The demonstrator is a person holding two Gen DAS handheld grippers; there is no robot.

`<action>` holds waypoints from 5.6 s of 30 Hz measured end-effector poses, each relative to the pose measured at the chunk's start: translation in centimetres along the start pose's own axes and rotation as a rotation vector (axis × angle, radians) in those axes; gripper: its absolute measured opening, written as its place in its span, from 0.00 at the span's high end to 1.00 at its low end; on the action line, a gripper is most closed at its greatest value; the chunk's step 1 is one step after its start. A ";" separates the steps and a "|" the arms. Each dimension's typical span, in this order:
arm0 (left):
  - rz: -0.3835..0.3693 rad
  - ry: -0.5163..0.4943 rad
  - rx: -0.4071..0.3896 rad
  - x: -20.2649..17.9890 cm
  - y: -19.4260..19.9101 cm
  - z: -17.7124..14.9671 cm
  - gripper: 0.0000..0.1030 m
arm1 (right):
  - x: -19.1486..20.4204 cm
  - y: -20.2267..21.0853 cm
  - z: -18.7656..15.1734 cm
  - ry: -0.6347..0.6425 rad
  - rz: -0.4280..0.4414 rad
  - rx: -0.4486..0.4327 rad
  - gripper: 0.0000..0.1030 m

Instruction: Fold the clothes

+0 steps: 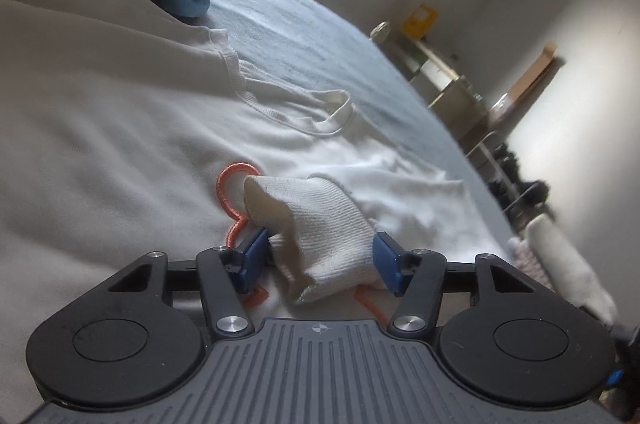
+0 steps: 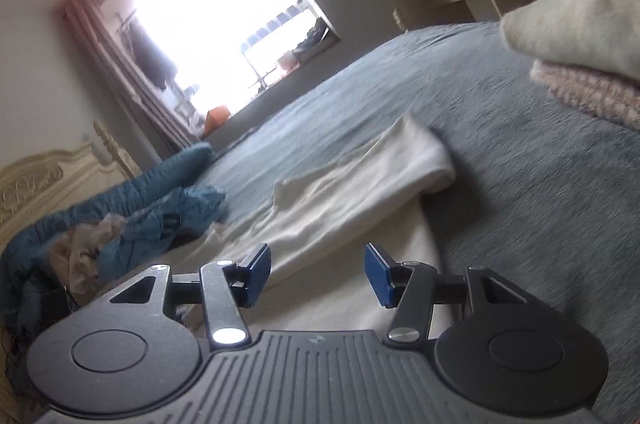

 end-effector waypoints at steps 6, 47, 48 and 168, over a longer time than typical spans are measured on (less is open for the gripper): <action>0.104 -0.066 0.029 -1.6 -0.7 0.3 0.61 | -3.2 -3.0 2.6 -0.174 0.053 0.052 0.54; 0.421 -0.164 -0.094 2.0 1.9 6.4 0.95 | -4.3 -4.0 1.6 0.030 -0.049 0.069 0.65; 0.419 -0.161 -0.094 2.2 1.8 6.3 0.95 | -3.5 -3.9 2.1 0.108 -0.080 0.040 0.64; 0.021 0.169 -0.159 13.0 9.2 -0.3 0.69 | 21.6 -20.1 -20.2 1.388 0.246 0.444 0.82</action>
Point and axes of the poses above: each gripper's, at about its wrist camera, not at the fingertips, and y roughly against the way its jaws point, x to its left, z to its top, the point moved 5 cm from there along -y, roughly the way its jaws point, and after that the axes turned 15 degrees about -y, right-handed, at the moved point
